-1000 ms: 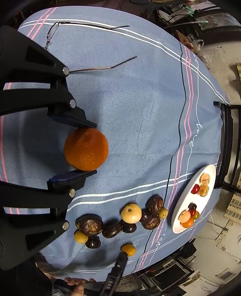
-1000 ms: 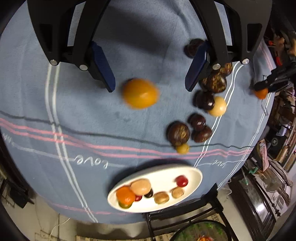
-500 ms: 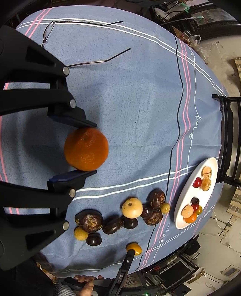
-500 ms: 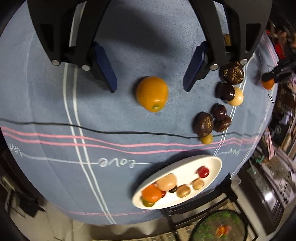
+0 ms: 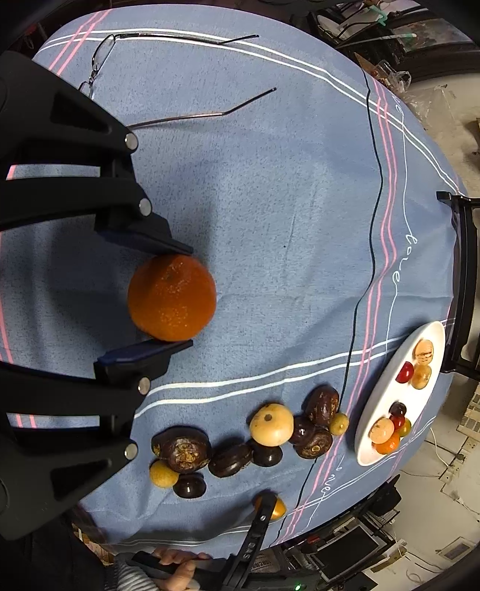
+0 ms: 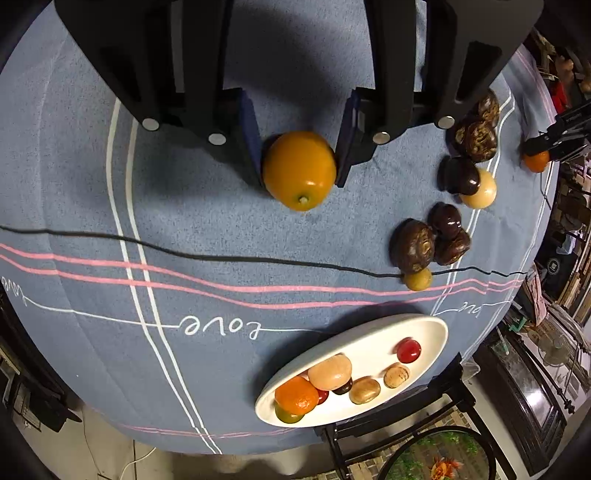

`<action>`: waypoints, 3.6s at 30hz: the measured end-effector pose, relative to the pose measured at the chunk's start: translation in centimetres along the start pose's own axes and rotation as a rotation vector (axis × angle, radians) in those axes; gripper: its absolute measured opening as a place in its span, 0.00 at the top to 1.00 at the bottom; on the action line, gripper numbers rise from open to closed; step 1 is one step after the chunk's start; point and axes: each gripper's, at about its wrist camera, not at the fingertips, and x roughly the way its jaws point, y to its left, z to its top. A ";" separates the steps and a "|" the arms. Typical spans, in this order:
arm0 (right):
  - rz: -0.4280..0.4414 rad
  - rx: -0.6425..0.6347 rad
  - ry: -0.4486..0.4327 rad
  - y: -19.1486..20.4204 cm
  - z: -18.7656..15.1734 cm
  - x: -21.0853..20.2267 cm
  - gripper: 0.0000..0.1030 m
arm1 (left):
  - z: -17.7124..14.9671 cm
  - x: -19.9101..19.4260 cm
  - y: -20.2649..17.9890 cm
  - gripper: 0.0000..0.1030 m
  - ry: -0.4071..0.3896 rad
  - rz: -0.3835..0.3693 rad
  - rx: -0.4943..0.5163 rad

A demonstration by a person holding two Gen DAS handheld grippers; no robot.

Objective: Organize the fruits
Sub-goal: 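Hold the orange with the left tool while the right tool grasps the yellow-orange fruit, then carry the orange and yellow-orange fruit to the plate and open both tools, then grasp the pale yellow round fruit with the left tool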

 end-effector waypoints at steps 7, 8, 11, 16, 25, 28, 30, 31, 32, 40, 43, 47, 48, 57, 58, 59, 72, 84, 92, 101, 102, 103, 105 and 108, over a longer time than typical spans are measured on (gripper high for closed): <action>0.038 -0.075 0.034 2.0 -3.3 -2.1 0.64 | 0.9 1.5 -0.8 0.58 0.007 0.011 0.014; 0.021 -0.112 0.027 2.6 -3.5 -2.5 0.64 | 1.1 1.5 -1.0 0.58 0.002 0.010 0.017; -0.003 -0.172 0.014 3.5 -3.7 -3.3 0.64 | 1.6 2.1 -1.7 0.58 -0.007 0.033 0.047; -0.010 -0.155 0.006 3.0 -3.3 -3.5 0.64 | 2.4 2.5 -1.6 0.58 -0.019 0.038 0.053; 0.025 -0.061 -0.001 1.2 -0.6 -3.3 0.64 | 7.3 1.3 -3.5 0.58 -0.082 -0.027 0.091; 0.051 -0.060 -0.049 1.7 3.2 -3.4 0.64 | 11.4 1.4 -5.2 0.58 -0.114 -0.061 0.124; 0.069 -0.077 -0.088 2.6 6.3 -3.1 0.64 | 14.3 1.7 -6.4 0.58 -0.136 -0.087 0.139; 0.077 -0.090 -0.098 3.2 7.7 -2.6 0.63 | 16.3 2.2 -7.5 0.58 -0.146 -0.107 0.153; 0.079 -0.107 -0.104 3.7 8.7 -2.2 0.63 | 17.3 2.5 -8.3 0.58 -0.150 -0.116 0.165; 0.058 -0.210 -0.058 5.9 13.4 4.6 0.63 | 22.6 8.0 -13.0 0.58 -0.111 -0.123 0.275; 0.055 -0.213 -0.044 5.8 14.1 6.3 0.63 | 22.5 9.8 -12.7 0.58 -0.071 -0.132 0.263; 0.083 -0.187 -0.019 5.5 14.6 7.1 0.60 | 22.5 11.0 -12.1 0.53 -0.057 -0.123 0.230; 0.090 -0.166 -0.030 5.2 14.6 6.7 0.54 | 22.5 10.9 -11.9 0.50 -0.062 -0.123 0.224; 0.115 -0.081 -0.127 4.1 10.3 -0.9 0.39 | 19.9 3.6 -8.8 0.28 -0.180 -0.091 0.161; 0.109 -0.062 -0.116 3.9 8.9 -1.4 0.39 | 19.0 3.1 -8.5 0.27 -0.175 -0.087 0.157; 0.107 -0.041 -0.104 3.7 7.7 -1.7 0.38 | 17.9 2.8 -8.1 0.26 -0.165 -0.083 0.149; 0.088 0.036 -0.052 3.5 -0.4 -6.2 0.20 | 6.4 2.1 -7.4 0.24 -0.026 -0.154 0.164; 0.040 0.066 -0.129 2.5 -1.0 -9.0 0.13 | 6.4 4.4 -6.5 0.21 -0.026 -0.003 0.187; 0.069 0.030 -0.088 3.8 -0.6 -7.7 0.13 | 5.0 2.1 -0.9 0.22 -0.043 0.008 0.062; 0.061 0.023 -0.064 3.7 -0.6 -7.4 0.13 | 7.8 3.7 -2.2 0.27 -0.062 -0.057 0.033; 0.059 0.034 -0.064 3.4 -0.7 -7.4 0.13 | 8.3 3.8 -2.9 0.27 -0.069 -0.055 0.056; 0.058 0.043 -0.064 3.2 -0.7 -7.4 0.13 | 8.5 3.9 -3.3 0.29 -0.071 -0.055 0.070; 0.054 0.053 -0.062 2.9 -0.8 -7.3 0.13 | 9.0 4.4 -4.2 0.35 -0.063 -0.059 0.091; 0.050 0.063 -0.059 2.6 -0.8 -7.2 0.13 | 9.6 5.5 -4.9 0.45 -0.042 -0.058 0.107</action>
